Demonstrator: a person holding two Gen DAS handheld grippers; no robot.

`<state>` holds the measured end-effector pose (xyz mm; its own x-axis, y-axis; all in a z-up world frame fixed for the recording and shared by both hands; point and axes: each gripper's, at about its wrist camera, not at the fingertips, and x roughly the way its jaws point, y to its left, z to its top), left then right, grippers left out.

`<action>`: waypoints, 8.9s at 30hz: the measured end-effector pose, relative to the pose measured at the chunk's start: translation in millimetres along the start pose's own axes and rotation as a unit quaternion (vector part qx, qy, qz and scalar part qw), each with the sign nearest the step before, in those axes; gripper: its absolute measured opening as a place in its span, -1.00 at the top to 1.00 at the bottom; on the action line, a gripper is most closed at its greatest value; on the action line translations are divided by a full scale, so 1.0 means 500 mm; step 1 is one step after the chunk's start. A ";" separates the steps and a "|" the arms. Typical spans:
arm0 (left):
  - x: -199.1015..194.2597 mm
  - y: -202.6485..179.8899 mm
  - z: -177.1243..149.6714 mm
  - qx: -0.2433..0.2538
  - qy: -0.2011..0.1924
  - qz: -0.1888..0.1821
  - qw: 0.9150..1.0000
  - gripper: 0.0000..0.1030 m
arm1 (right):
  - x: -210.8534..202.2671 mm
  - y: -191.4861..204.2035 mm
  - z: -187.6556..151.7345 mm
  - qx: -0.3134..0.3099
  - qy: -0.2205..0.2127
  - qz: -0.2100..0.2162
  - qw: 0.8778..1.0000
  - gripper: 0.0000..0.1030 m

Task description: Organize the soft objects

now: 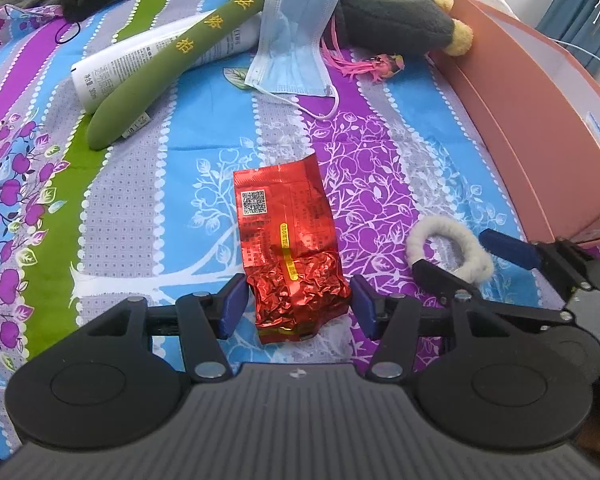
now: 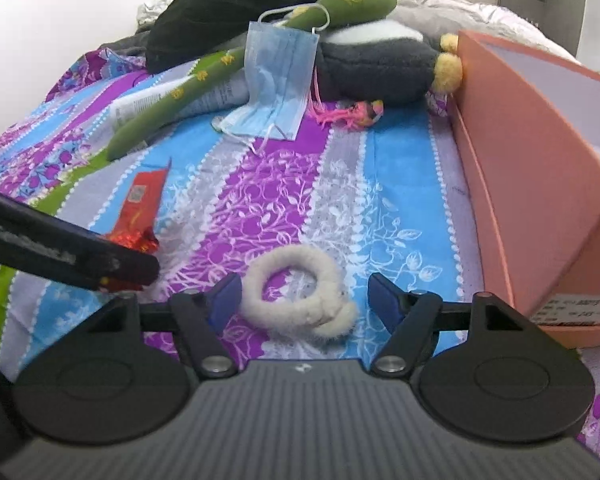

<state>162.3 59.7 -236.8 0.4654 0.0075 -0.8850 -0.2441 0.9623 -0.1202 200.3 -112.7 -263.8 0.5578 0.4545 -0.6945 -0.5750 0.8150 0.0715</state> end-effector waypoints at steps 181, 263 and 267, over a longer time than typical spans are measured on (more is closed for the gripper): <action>-0.197 0.015 0.015 0.010 -0.097 -0.039 0.994 -0.39 | -0.211 0.007 0.057 0.089 -0.050 -0.034 0.994 0.22; 0.233 0.001 0.287 0.050 -0.142 -0.009 0.989 0.78 | 0.222 -0.126 0.256 0.121 -0.024 -0.041 0.991 0.29; 0.203 0.012 0.269 0.028 -0.135 -0.012 0.990 0.80 | 0.195 -0.111 0.245 0.113 -0.022 -0.040 0.993 0.29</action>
<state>322.7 102.8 -266.9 0.6830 0.0489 -0.7287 -0.1862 0.9765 -0.1089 359.8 -69.6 -247.7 0.6254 0.3961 -0.6723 -0.3813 0.9069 0.1795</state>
